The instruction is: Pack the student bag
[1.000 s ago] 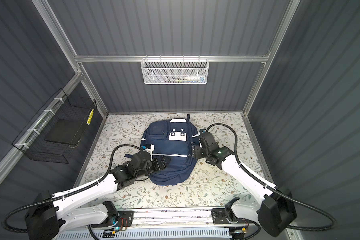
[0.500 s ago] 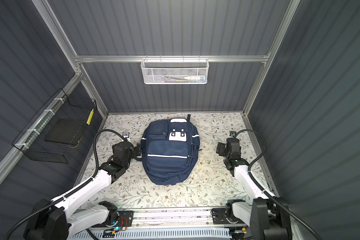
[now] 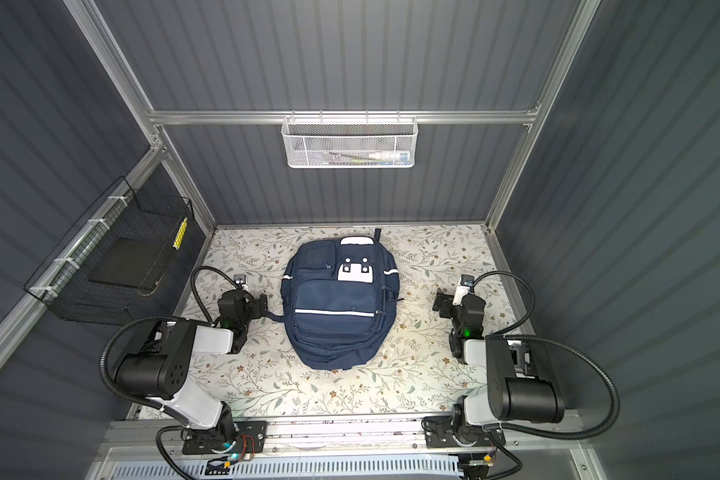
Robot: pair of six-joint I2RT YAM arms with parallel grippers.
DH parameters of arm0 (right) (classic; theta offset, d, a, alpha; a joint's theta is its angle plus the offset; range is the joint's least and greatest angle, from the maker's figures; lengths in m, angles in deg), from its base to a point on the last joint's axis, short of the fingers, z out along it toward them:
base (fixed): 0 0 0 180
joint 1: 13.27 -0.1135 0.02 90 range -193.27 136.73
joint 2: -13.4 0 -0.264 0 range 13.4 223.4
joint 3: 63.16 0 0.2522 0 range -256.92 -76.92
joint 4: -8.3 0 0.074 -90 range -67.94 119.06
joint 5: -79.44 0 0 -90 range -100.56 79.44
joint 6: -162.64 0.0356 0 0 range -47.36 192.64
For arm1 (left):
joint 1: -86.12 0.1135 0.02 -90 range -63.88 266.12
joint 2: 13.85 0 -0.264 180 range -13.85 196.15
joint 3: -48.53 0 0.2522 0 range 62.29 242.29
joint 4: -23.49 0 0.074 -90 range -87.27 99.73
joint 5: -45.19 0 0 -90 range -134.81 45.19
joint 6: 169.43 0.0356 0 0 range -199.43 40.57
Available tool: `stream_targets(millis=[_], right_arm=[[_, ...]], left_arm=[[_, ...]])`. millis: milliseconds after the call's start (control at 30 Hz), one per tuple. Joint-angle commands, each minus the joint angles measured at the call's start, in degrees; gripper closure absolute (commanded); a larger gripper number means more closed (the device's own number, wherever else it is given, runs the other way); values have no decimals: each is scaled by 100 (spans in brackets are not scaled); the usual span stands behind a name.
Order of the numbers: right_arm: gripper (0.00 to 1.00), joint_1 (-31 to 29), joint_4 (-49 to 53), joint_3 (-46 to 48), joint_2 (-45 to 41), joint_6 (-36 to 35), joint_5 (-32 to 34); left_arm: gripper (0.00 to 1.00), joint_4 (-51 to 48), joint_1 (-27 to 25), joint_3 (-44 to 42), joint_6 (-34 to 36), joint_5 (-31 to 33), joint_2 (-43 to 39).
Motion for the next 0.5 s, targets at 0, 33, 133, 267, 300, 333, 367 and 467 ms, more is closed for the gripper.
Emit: stream_targets(millis=[0, 33, 133, 267, 300, 333, 367, 467], right_arm=[[1, 10, -611, -155, 95, 62, 193], [1, 5, -345, -192, -3, 65, 207], [1, -3, -600, -127, 53, 47, 193], [1, -8, -480, -170, 33, 34, 185], [1, -12, -437, -197, 38, 13, 146], [1, -27, -211, -314, 57, -15, 127], [1, -56, -191, -320, 58, -36, 163], [1, -51, -352, -214, 3, -39, 141]], left_arm=[[0, 862, 45, 83, -88, -625, 317], [0, 476, 45, 187, -83, -640, 240], [0, 623, 34, 165, -72, -628, 284], [0, 605, 39, 157, -79, -623, 276], [0, 661, 38, 142, -77, -619, 293], [0, 669, 37, 144, -73, -619, 279], [0, 676, 37, 134, -77, -631, 282], [0, 682, 37, 133, -77, -622, 284]])
